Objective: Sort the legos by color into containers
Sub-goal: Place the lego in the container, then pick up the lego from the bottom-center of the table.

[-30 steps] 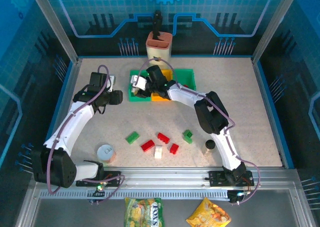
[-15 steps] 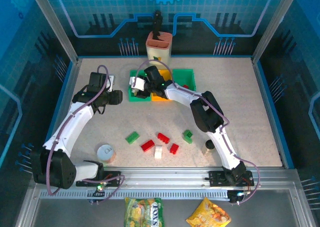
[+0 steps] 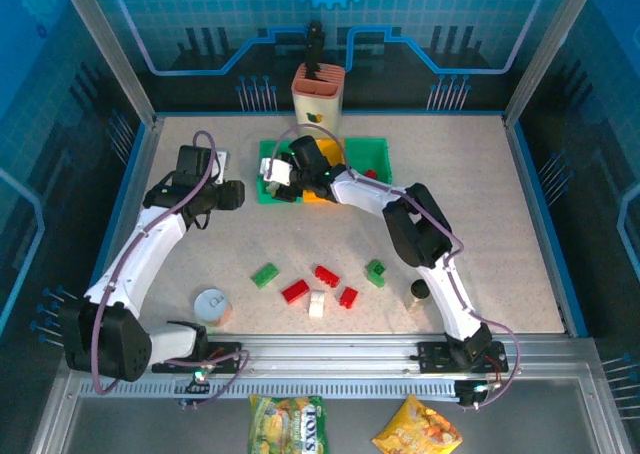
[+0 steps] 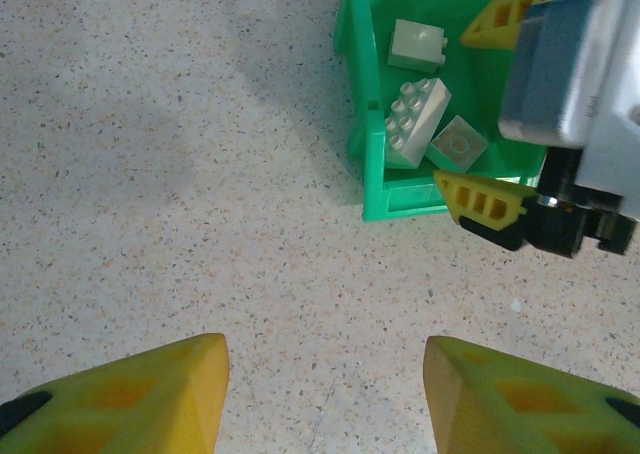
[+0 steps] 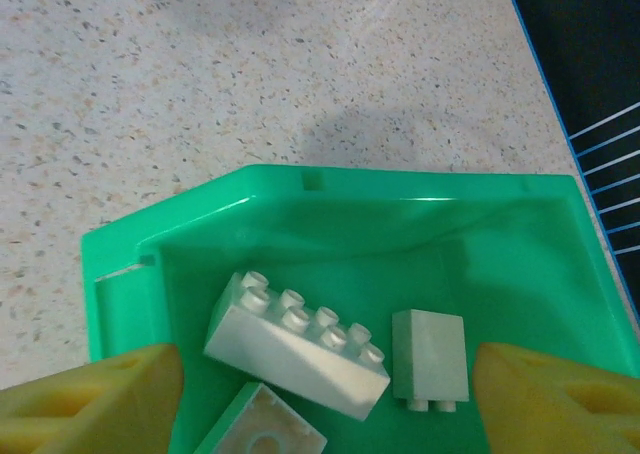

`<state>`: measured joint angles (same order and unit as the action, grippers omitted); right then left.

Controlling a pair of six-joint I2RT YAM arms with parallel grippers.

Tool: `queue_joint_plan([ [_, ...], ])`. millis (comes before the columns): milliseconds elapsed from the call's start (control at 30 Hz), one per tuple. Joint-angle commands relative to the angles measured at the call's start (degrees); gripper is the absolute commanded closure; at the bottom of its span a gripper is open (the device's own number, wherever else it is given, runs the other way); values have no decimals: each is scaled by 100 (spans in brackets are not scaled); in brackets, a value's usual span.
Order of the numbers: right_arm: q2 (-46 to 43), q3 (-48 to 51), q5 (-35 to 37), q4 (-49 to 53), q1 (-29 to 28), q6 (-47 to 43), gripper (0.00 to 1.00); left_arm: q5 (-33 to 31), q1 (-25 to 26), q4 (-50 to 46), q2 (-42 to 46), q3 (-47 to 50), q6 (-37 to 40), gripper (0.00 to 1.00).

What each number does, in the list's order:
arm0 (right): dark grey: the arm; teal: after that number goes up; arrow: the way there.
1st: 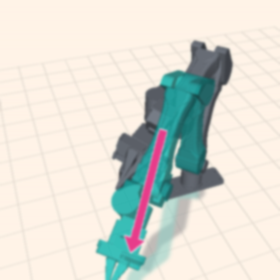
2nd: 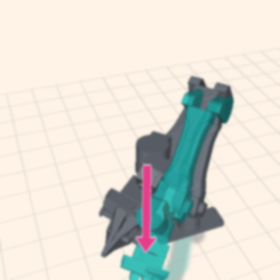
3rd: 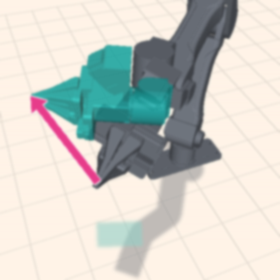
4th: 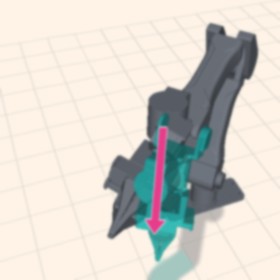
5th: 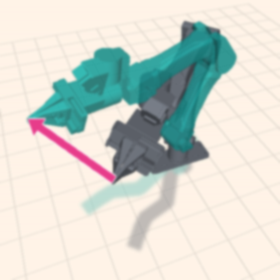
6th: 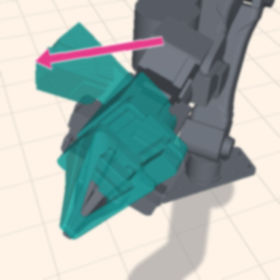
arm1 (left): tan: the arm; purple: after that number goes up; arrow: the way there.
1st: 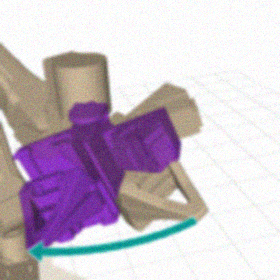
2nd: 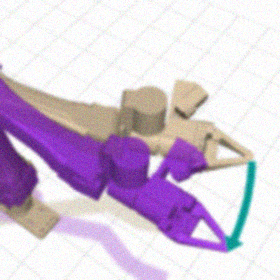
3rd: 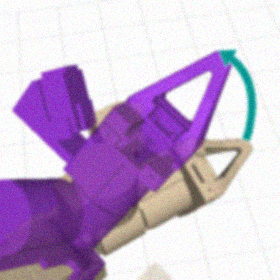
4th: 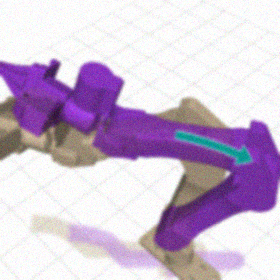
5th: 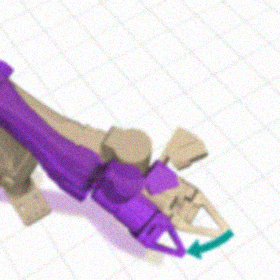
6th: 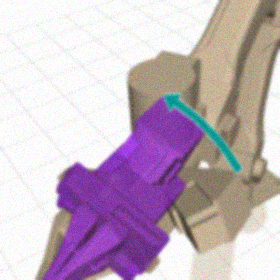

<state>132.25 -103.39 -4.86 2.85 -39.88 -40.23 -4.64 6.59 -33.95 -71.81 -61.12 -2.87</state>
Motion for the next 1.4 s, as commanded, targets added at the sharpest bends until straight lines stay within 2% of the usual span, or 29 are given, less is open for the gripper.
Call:
queue_joint_plan([
  [0,-444,254,47,-122,-85,-91,23,70,-49,78,141,87,-20,45],
  [133,-763,633,-41,-38,-123,-108,23,71,-56,73,135,74,-12,45],
  [367,-1373,1345,-612,375,-189,-231,23,71,-55,66,124,79,-9,45],
  [567,-1808,1736,-1232,1111,-328,-616,23,56,-52,65,121,76,4,45],
  [700,-1928,1794,-1619,1848,-452,-1199,24,33,-58,69,114,76,0,45],
  [833,-1926,1722,-1895,2511,-642,-1735,25,43,-54,64,67,79,-2,45],
  [1000,-1716,1380,-1879,3146,-921,-2035,27,-2,-61,73,53,75,-64,45],
  [1367,-1226,983,-1731,3346,-1384,-2123,29,-274,-202,161,294,147,-119,45],
])
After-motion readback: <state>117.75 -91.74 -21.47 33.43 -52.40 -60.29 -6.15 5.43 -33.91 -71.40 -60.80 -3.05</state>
